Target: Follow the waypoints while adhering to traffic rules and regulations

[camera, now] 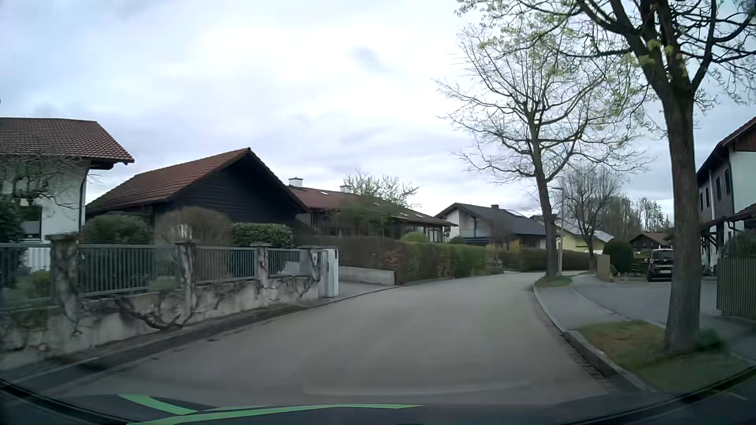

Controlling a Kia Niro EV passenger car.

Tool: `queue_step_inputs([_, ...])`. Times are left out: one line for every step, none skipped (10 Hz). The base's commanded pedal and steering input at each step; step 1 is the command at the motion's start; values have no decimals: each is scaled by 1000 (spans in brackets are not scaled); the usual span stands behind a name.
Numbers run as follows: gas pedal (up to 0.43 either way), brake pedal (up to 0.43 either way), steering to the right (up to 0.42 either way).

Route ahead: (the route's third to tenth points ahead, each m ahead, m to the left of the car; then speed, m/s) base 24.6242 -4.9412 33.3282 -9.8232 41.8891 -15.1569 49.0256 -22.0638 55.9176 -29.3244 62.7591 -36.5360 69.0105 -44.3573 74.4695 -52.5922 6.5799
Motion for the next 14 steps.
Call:
queue_step_inputs([79,0,100])
queue_step_inputs([79,0,100])
queue_step_inputs([79,0,100])
queue_step_inputs([79,0,99])
queue_step_inputs([79,0,97])
queue_step_inputs([79,0,95])
queue_step_inputs([79,0,93])
queue_step_inputs([79,0,89])
queue_step_inputs([79,0,87])
queue_step_inputs([79,0,84])
queue_step_inputs([79,0,83])
queue_step_inputs([79,0,81])
queue_step_inputs([79,0,79])
queue_step_inputs([79,0,75])
